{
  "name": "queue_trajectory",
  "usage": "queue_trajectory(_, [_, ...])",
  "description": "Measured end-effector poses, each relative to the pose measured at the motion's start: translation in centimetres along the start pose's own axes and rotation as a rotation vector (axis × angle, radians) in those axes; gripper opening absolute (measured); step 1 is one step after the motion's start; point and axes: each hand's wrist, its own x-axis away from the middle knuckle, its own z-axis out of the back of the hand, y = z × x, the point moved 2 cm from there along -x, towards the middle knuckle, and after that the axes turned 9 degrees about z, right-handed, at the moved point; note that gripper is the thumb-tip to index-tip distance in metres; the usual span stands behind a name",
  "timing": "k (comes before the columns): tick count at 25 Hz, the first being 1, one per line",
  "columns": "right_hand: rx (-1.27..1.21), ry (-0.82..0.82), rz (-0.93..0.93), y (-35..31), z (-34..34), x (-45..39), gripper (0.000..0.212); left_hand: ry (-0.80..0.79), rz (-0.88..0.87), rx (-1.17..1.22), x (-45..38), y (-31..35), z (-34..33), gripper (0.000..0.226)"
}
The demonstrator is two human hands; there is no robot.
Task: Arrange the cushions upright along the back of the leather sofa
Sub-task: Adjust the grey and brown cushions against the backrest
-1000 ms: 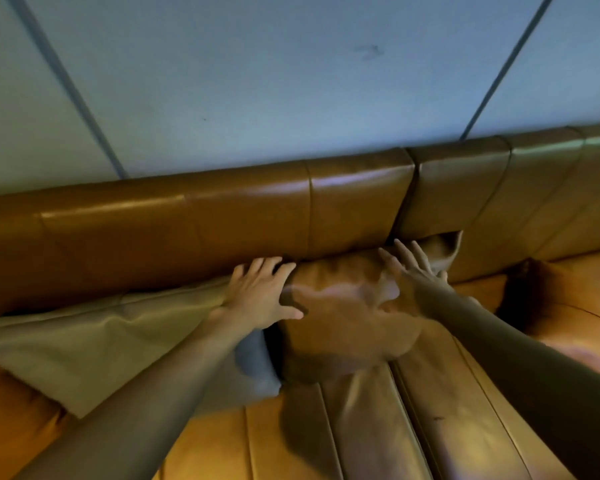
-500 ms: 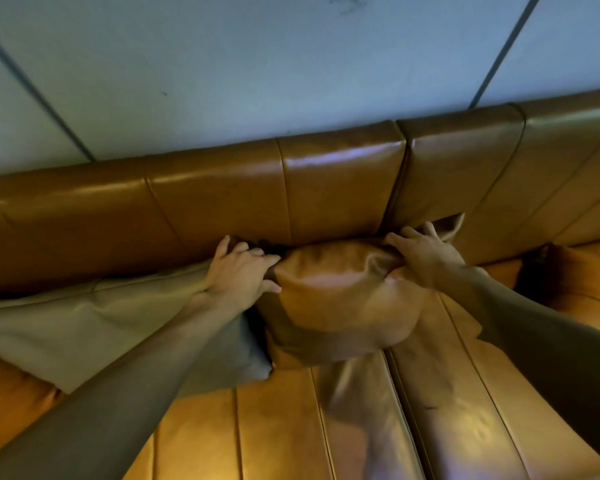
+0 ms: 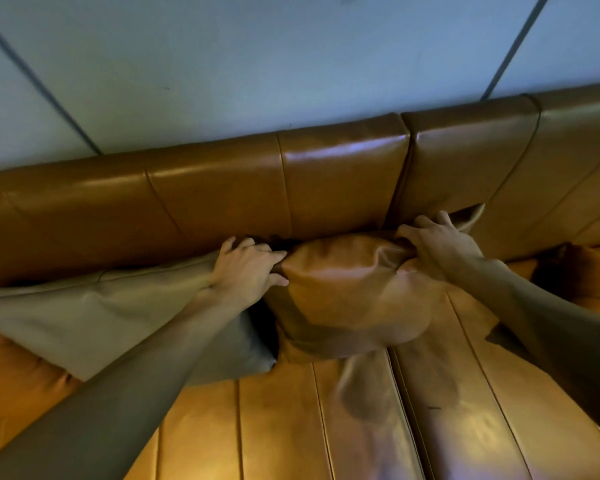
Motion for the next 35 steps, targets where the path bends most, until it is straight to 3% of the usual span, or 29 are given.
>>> queue_trajectory(13, [-0.168, 0.023, -0.010, 0.2, -1.5, -0.2, 0.060, -0.099, 0.048, 0.050, -1.4, -0.7, -0.1, 0.064])
queue_trajectory(23, [-0.319, 0.125, -0.155, -1.4, -3.5, 1.7, 0.084, -0.083, 0.053, 0.037, -0.5, -0.4, -1.1, 0.072])
queue_trajectory(29, [-0.484, 0.275, -0.252, 0.4, -2.8, 7.0, 0.056, 0.147, -0.174, 0.256, 0.5, 8.8, 1.7, 0.039])
queue_trajectory(31, [-0.515, 0.301, -0.313, 2.5, -3.2, 9.5, 0.050, 0.067, -0.251, 0.399, 0.7, 13.8, 1.9, 0.029])
queue_trajectory(35, [-0.571, 0.336, -0.455, 8.5, -6.0, 15.2, 0.041, -0.264, -0.369, 0.680, 2.0, 24.5, 1.3, 0.025])
